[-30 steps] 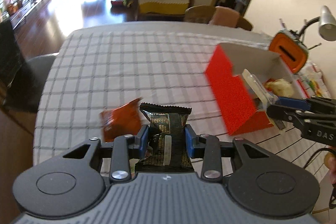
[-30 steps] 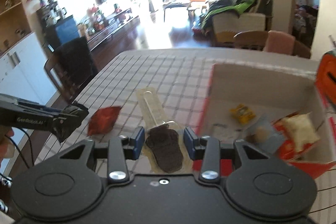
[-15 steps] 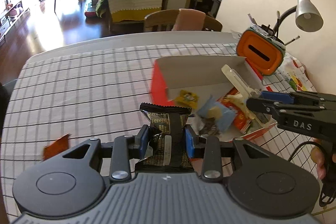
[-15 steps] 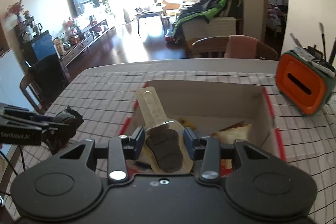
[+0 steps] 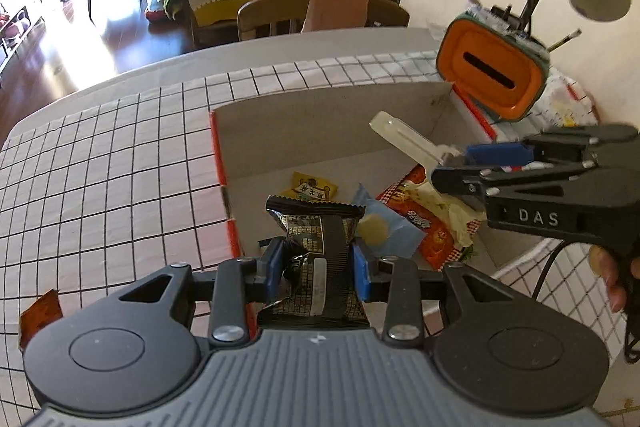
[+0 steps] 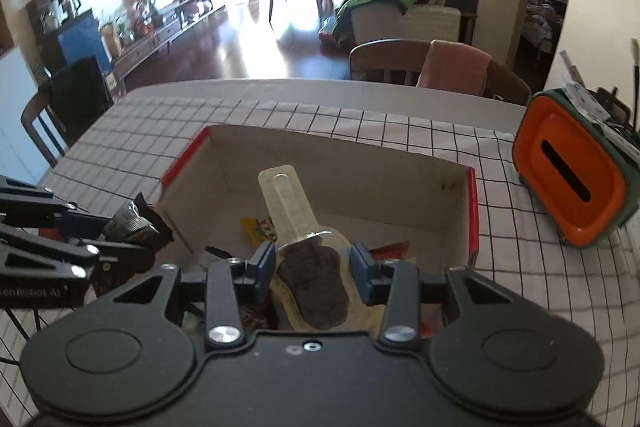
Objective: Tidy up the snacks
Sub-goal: 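Lower both snacks into the red box and open both tools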
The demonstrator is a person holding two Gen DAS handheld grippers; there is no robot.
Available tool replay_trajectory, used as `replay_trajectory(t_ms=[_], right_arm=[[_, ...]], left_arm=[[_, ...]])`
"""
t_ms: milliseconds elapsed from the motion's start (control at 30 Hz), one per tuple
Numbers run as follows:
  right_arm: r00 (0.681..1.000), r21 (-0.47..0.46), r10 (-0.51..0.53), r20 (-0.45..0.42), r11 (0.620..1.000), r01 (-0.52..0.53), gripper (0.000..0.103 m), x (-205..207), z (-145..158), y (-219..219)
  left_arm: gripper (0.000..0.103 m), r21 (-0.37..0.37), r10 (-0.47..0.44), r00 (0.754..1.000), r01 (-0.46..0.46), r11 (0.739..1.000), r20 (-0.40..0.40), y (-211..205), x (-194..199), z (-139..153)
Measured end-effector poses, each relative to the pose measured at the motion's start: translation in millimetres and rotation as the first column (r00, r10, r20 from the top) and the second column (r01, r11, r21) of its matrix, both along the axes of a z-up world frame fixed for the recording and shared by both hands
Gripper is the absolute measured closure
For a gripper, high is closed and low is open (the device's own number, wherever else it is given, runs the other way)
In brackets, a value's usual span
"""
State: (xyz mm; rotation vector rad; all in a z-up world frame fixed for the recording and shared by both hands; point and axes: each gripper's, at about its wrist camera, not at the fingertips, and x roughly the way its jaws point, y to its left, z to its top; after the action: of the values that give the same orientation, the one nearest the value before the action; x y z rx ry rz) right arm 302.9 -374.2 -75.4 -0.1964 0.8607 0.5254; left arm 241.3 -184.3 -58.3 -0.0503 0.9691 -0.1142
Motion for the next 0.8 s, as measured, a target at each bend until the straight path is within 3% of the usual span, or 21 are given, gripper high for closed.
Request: replay_trajectory(t_ms=[300,667,800], right_arm=[[0.995,-0.133,0.091,-0.043,0.987,-0.096,0.063,33.0,-24.5,14.7],[0.983,-0.220,0.146,-0.113,0.961,-0.168,0.063,44.5,-36.3,26.4],[0.980,-0.239,0.172,-0.105,0.952,-0.192,0.063,41.2,-37.3,29.8]], left_arm=[[0.068,0.045,-0.008,0.997,0.011,0.999,-0.072,-20.1,34.0,-20.7],[0.068,0.112,-0.025,0.976,0.050,0.992,-0.216,-36.3,68.4,-41.8],[0.068,0.127,-0.034,0.973,0.064,0.990,-0.228,-41.5,71.1,-44.3]])
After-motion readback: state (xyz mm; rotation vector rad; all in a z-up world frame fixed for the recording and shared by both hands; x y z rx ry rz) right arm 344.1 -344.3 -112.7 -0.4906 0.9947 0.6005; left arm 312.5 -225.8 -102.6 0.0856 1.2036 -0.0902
